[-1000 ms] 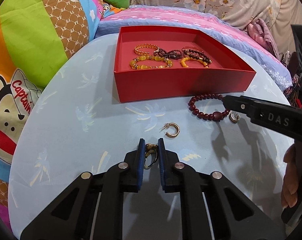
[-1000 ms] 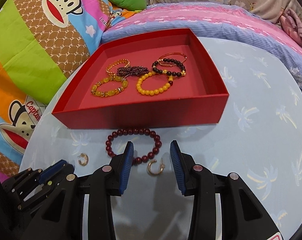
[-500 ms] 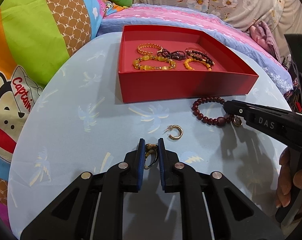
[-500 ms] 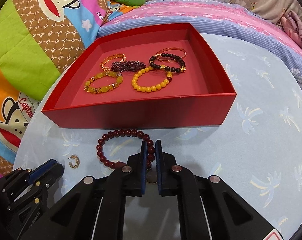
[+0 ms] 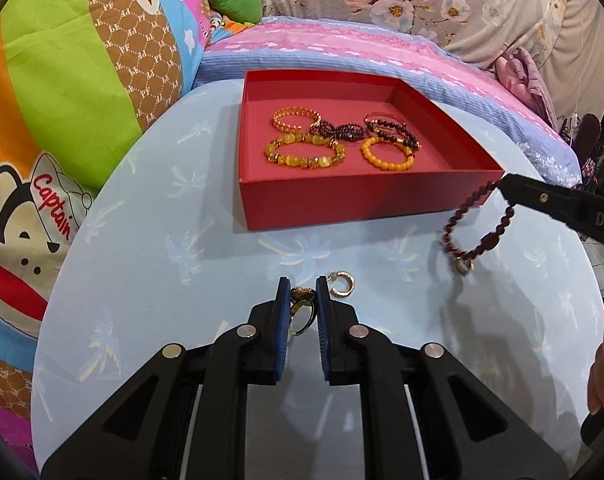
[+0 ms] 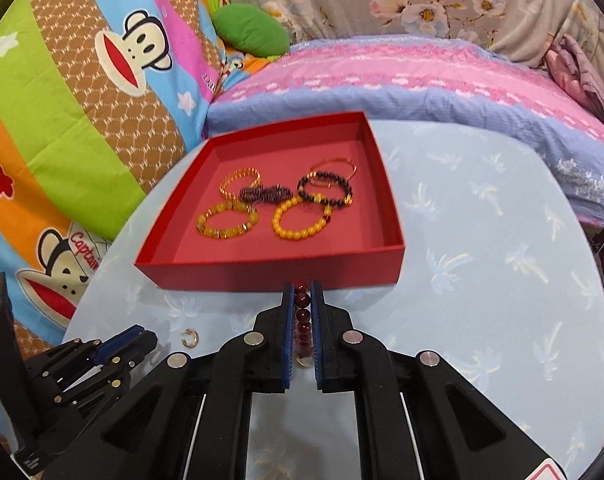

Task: Organize jewelry
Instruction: 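Release the gold ring into the box with the left tool while the right releases the red bracelet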

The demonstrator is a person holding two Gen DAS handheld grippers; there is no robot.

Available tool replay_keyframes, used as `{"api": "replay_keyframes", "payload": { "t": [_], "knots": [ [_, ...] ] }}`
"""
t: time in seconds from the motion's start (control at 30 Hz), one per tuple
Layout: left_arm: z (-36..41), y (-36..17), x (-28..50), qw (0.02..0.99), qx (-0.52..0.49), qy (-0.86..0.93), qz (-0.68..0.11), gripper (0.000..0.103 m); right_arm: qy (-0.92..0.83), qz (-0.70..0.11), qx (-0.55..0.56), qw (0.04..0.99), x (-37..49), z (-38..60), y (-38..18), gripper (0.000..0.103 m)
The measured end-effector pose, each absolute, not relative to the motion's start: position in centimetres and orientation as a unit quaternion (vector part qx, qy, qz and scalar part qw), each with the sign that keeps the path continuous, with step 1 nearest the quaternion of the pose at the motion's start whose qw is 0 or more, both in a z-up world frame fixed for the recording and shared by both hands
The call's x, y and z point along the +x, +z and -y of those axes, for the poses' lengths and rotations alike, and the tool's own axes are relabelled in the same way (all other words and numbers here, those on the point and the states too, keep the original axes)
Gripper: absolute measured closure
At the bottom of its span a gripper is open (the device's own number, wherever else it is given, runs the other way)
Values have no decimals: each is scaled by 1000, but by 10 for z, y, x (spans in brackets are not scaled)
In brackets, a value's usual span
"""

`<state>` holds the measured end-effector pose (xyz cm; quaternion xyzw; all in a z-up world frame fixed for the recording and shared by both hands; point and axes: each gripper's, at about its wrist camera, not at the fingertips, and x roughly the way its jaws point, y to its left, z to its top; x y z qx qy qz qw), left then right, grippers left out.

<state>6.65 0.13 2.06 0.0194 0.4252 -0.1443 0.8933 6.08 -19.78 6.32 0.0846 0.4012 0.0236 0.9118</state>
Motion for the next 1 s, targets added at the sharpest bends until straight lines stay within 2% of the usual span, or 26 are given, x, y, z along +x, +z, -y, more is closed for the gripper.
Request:
{"api": "replay_keyframes", "payload": {
  "t": [0.27, 0.53, 0.73, 1.0],
  "knots": [
    [8, 47, 80, 899, 21, -154, -410, 90, 25, -375, 72, 924, 65, 208, 95, 95],
    [24, 81, 126, 910, 23, -161, -381, 90, 41, -362, 67, 929, 108, 212, 118, 95],
    [38, 95, 173, 917, 25, -158, -365, 90, 61, -369, 82, 924, 158, 210, 121, 95],
    [51, 86, 235, 912, 28, -145, -382, 90, 83, -399, 111, 907, 227, 202, 101, 95]
  ]
}}
